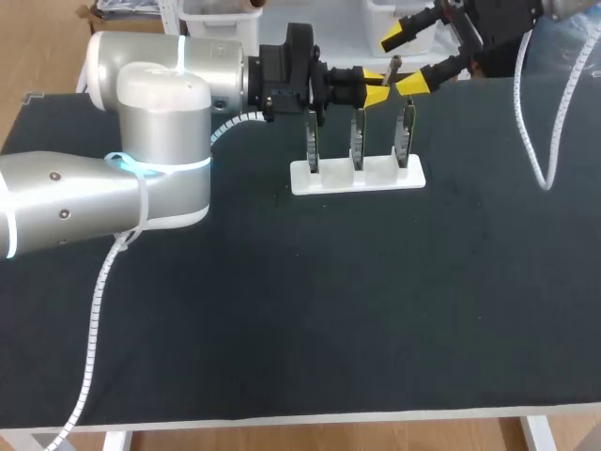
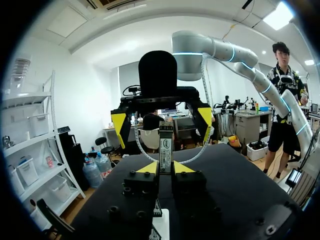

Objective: Pick up the optical module with the left hand, and insert it into the network port with the right hand.

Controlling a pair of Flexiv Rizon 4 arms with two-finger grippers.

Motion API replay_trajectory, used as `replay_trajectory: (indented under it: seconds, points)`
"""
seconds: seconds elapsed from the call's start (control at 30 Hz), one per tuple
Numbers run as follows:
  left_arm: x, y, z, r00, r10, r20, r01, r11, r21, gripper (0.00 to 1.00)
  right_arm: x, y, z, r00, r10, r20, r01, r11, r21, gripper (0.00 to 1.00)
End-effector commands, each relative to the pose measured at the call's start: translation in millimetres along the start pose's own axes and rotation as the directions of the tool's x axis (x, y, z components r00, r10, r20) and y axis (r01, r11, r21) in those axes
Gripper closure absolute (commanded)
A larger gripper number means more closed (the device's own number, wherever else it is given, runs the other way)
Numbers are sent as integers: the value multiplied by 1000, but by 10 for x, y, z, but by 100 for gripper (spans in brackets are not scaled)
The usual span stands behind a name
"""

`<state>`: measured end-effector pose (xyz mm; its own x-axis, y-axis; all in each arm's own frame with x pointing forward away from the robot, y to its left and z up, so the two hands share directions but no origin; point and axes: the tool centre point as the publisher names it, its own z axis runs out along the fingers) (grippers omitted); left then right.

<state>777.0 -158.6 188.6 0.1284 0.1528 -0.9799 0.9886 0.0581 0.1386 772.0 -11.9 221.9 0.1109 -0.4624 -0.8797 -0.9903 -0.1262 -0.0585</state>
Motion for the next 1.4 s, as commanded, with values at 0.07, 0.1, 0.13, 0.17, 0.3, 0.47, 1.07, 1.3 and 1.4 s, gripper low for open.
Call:
replay_trajectory:
  seconds: [0.07,0.1,0.13,0.17,0.3,0.47,1.07,1.3,1.4]
  points:
    - [1,4,2,1000,0,-1,0,1000,0,100,-4,21,1,1000,-1,-1,1,1000,5,0]
    - [1,4,2,1000,0,-1,0,1000,0,100,-4,21,1,1000,-1,-1,1,1000,5,0]
    - [1,4,2,1000,0,-1,0,1000,0,100,-4,21,1,1000,-1,-1,1,1000,5,0]
    - [1,4,2,1000,0,-1,0,1000,0,100,-4,21,1,1000,-1,-1,1,1000,5,0]
    - [1,4,2,1000,0,-1,0,1000,0,100,14,-25,51,1000,-2,5,2,1000,-3,0]
    - [1,4,2,1000,0,-1,0,1000,0,100,23,-55,100,1000,-3,10,3,1000,-14,0]
    - [1,4,2,1000,0,-1,0,1000,0,100,9,-63,90,1000,-7,9,7,1000,-12,0]
    - [1,4,2,1000,0,-1,0,1000,0,100,9,-63,90,1000,-7,9,7,1000,-12,0]
    - [1,4,2,1000,0,-1,0,1000,0,100,9,-63,90,1000,-7,9,7,1000,-12,0]
